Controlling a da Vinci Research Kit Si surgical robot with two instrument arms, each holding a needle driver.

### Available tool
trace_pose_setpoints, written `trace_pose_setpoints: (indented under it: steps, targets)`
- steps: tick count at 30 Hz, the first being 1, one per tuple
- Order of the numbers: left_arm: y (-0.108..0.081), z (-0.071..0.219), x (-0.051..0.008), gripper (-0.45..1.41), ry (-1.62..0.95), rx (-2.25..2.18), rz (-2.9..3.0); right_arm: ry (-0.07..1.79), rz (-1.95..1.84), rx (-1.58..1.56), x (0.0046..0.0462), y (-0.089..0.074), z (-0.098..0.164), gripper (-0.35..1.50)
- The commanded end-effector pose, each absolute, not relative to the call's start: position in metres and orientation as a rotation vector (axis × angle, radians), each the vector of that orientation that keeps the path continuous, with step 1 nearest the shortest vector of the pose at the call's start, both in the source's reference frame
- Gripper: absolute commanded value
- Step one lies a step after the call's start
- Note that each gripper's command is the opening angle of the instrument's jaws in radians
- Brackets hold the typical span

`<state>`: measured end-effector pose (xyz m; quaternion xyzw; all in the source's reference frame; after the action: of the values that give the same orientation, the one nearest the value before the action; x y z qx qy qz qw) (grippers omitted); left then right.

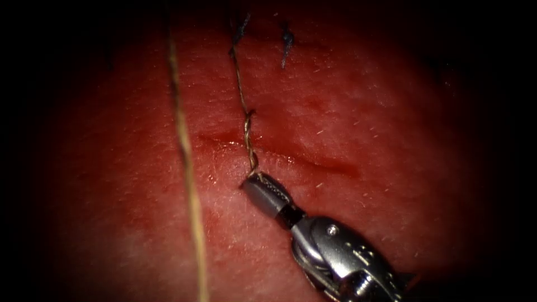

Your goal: Wound Closure

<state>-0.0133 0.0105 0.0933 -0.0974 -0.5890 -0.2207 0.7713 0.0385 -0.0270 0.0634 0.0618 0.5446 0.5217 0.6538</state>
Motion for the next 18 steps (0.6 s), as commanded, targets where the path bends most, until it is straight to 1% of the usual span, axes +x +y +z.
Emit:
trace_pose_setpoints:
  steps: [1, 18]
  targets:
    - [0.0109, 0.094, -0.0139, -0.45, -1.279, -0.215, -0.48, 1.233, 1.183, 0.145, 0.039, -0.0284, 0.0639, -0.35]
    - [0.0152, 0.0957, -0.0137, -0.45, -1.276, -0.255, -0.488, 1.232, 1.146, 0.145, 0.0398, -0.0327, 0.0624, -0.35]
